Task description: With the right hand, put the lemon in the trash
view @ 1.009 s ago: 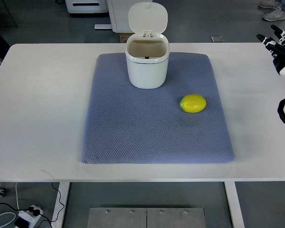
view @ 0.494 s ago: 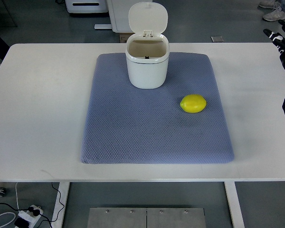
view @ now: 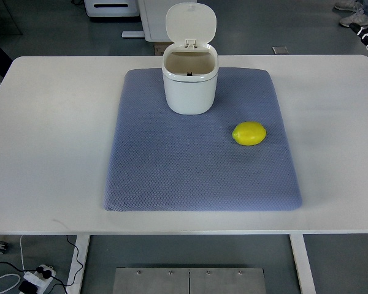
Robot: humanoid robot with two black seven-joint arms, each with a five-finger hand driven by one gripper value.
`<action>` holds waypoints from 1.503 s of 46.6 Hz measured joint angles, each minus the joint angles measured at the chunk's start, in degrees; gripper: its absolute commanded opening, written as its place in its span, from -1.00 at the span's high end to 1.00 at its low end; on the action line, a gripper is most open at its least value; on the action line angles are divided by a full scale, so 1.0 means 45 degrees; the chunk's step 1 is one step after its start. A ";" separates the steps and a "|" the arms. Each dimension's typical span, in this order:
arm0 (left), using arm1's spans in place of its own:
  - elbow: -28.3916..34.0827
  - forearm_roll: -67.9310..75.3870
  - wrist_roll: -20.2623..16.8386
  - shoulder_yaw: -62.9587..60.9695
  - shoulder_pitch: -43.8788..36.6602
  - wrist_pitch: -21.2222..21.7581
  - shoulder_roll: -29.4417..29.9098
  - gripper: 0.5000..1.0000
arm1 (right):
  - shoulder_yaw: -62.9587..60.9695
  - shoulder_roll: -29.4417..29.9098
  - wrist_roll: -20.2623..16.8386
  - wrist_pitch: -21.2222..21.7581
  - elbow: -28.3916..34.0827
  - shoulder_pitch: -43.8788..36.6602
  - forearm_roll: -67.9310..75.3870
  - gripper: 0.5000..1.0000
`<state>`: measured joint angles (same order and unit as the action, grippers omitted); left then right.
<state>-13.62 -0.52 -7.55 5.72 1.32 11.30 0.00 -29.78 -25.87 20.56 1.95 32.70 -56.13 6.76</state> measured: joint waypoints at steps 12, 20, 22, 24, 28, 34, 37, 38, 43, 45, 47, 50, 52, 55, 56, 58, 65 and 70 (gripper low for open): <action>-0.0002 -0.0001 0.0004 0.0000 -0.0001 -0.0002 0.0000 -1.00 | 0.0220 -0.1002 0.0412 0.0004 0.2222 0.0224 -0.2697 -1.00; -0.0002 -0.0002 0.0009 -0.0001 -0.0001 -0.0007 0.0000 -1.00 | 0.0783 -0.2043 0.0403 -0.0059 0.4182 0.0439 -0.3214 -1.00; -0.0001 -0.0002 0.0008 -0.0001 0.0000 0.0001 0.0000 -1.00 | 0.1033 -0.2271 0.0371 -0.0078 0.4539 0.0440 -0.3219 -1.00; -0.0002 -0.0002 0.0007 -0.0001 -0.0002 0.0004 0.0000 -1.00 | 0.1242 -0.2454 0.0350 -0.0094 0.4852 0.0439 -0.3220 -1.00; -0.0002 -0.0002 0.0000 -0.0001 -0.0001 0.0003 0.0000 -1.00 | 0.1676 -0.2816 0.0342 -0.0112 0.5536 0.0436 -0.3248 -1.00; -0.0002 -0.0002 -0.0003 -0.0001 -0.0002 0.0004 0.0000 -1.00 | 0.2580 -0.3640 0.0449 -0.0121 0.6541 0.0438 -0.3335 -1.00; -0.0002 -0.0003 -0.0002 -0.0001 -0.0002 0.0004 0.0000 -1.00 | 0.2921 -0.4023 0.0468 -0.0123 0.6948 0.0438 -0.3375 -1.00; -0.0002 -0.0001 -0.0003 -0.0001 -0.0001 -0.0002 0.0000 -1.00 | 0.2990 -0.4130 0.0477 -0.0123 0.7070 0.0438 -0.3437 -1.00; -0.0001 -0.0001 -0.0004 -0.0001 0.0000 -0.0012 0.0000 -1.00 | 0.3153 -0.4670 0.0492 -0.0146 0.7744 0.0487 -0.4139 -1.00; -0.0001 -0.0001 -0.0002 -0.0002 -0.0002 -0.0016 0.0000 -1.00 | 0.3278 -0.4905 0.0493 -0.0264 0.8137 0.0539 -0.4497 -1.00; -0.0001 -0.0002 -0.0001 -0.0001 -0.0002 -0.0018 0.0000 -1.00 | 0.3454 -0.5101 0.0495 -0.0429 0.8454 0.0569 -0.4790 -1.00; 0.0000 -0.0002 -0.0001 -0.0001 -0.0001 -0.0013 0.0000 -1.00 | 0.3858 -0.5387 0.0495 -0.0701 0.8844 0.0576 -0.5324 -1.00; 0.0000 -0.0002 -0.0001 -0.0001 0.0002 -0.0011 0.0000 -1.00 | 0.4105 -0.5474 0.0494 -0.0856 0.9021 0.0577 -0.5665 -1.00; 0.0000 -0.0002 -0.0001 -0.0001 -0.0002 -0.0010 0.0000 -1.00 | 0.4350 -0.5496 0.0494 -0.1016 0.9102 0.0576 -0.6043 -1.00; 0.0000 -0.0002 -0.0001 -0.0001 -0.0001 -0.0006 0.0000 -1.00 | 0.4408 -0.5497 0.0494 -0.1049 0.9115 0.0573 -0.6103 -1.00; 0.0000 -0.0003 -0.0001 -0.0001 -0.0002 0.0000 0.0000 -1.00 | 0.4505 -0.5499 0.0494 -0.1102 0.9163 0.0567 -0.6264 -1.00; 0.0000 -0.0002 0.0000 -0.0001 -0.0001 -0.0017 0.0000 -1.00 | 0.4877 -0.5542 0.0481 -0.1231 0.9730 0.0530 -0.6732 -1.00; 0.0000 -0.0002 0.0000 -0.0001 0.0000 -0.0003 0.0000 -1.00 | 0.5243 -0.5550 0.0458 -0.1559 1.0067 0.0450 -0.7291 -1.00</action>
<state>-13.62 -0.53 -7.55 5.71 1.32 11.29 0.00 -6.19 -50.84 22.62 -5.06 78.00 -54.10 -26.05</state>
